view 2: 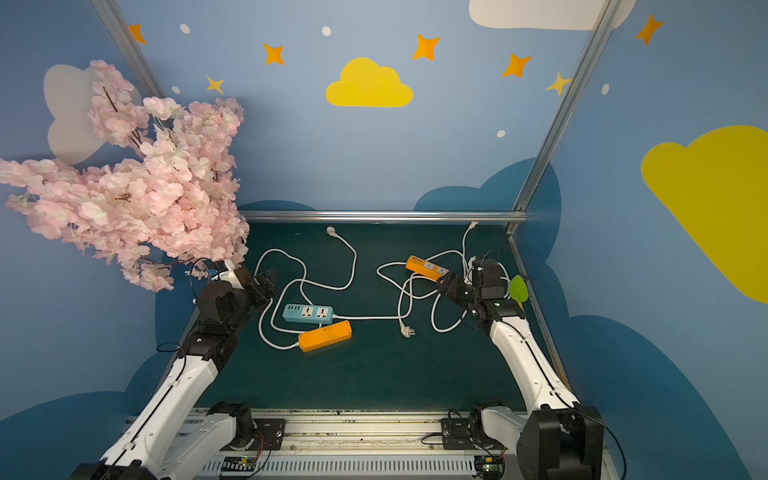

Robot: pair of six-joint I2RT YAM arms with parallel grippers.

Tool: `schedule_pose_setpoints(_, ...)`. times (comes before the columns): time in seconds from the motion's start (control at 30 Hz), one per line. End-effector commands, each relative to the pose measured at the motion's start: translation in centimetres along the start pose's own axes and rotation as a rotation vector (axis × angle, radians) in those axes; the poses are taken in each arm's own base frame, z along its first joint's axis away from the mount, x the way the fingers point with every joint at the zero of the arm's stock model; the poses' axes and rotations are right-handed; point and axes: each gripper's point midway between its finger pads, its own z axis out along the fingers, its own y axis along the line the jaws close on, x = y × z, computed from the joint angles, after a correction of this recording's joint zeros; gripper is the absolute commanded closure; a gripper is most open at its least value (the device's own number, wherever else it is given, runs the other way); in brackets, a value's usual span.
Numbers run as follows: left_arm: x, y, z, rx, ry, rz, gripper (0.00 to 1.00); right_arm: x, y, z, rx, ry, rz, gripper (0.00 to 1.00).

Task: Wrap the cord around the power strip
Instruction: Pick up the power strip from the center of the board.

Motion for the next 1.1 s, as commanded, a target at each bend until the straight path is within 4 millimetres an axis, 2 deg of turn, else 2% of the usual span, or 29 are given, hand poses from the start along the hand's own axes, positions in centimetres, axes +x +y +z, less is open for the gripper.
schedule_pose_setpoints(0.0,1.6,-1.3,-0.6,0.004,0.207,0.054,0.13,4.0,2.1,0.2,0.040,0.168,-0.050,0.23)
schedule_pose_setpoints(0.1,3.9,-2.2,-0.8,-0.002,0.356,0.146,0.17,6.6,3.8,0.9,0.110,0.247,-0.151,0.23)
schedule_pose_setpoints(0.17,6.2,-2.9,-0.7,0.007,0.438,0.214,0.20,8.2,5.7,2.2,0.098,0.293,-0.186,0.24)
schedule_pose_setpoints(0.2,7.5,-3.6,-0.5,0.025,0.475,0.249,0.25,8.7,6.6,3.0,0.096,0.307,-0.206,0.24)
schedule_pose_setpoints(0.33,11.5,-4.2,0.1,0.036,0.605,0.280,0.33,12.6,11.5,6.3,0.042,0.472,-0.288,0.27)
schedule_pose_setpoints(0.4,12.2,-3.8,0.1,0.003,0.655,0.264,0.34,16.1,14.8,7.4,-0.047,0.552,-0.462,0.28)
schedule_pose_setpoints(0.5,11.8,-2.8,-0.2,-0.059,0.697,0.263,0.35,20.6,16.9,8.1,-0.136,0.620,-0.793,0.26)
schedule_pose_setpoints(0.53,11.5,-2.2,-0.3,-0.083,0.704,0.256,0.35,21.7,17.1,8.2,-0.156,0.655,-0.856,0.26)
schedule_pose_setpoints(0.6,10.8,-1.4,-0.5,-0.111,0.718,0.239,0.34,23.2,17.4,8.5,-0.183,0.719,-0.945,0.26)
schedule_pose_setpoints(0.73,9.7,-1.1,-0.8,-0.099,0.716,0.215,0.33,26.3,17.7,8.9,-0.268,0.839,-1.078,0.23)
schedule_pose_setpoints(0.87,8.6,-1.0,-0.8,-0.078,0.690,0.165,0.33,27.2,17.5,10.9,-0.232,0.863,-1.208,0.20)
schedule_pose_setpoints(1.07,7.6,-0.6,-0.9,-0.096,0.665,0.153,0.34,27.8,19.7,14.0,-0.250,0.819,-1.294,0.19)
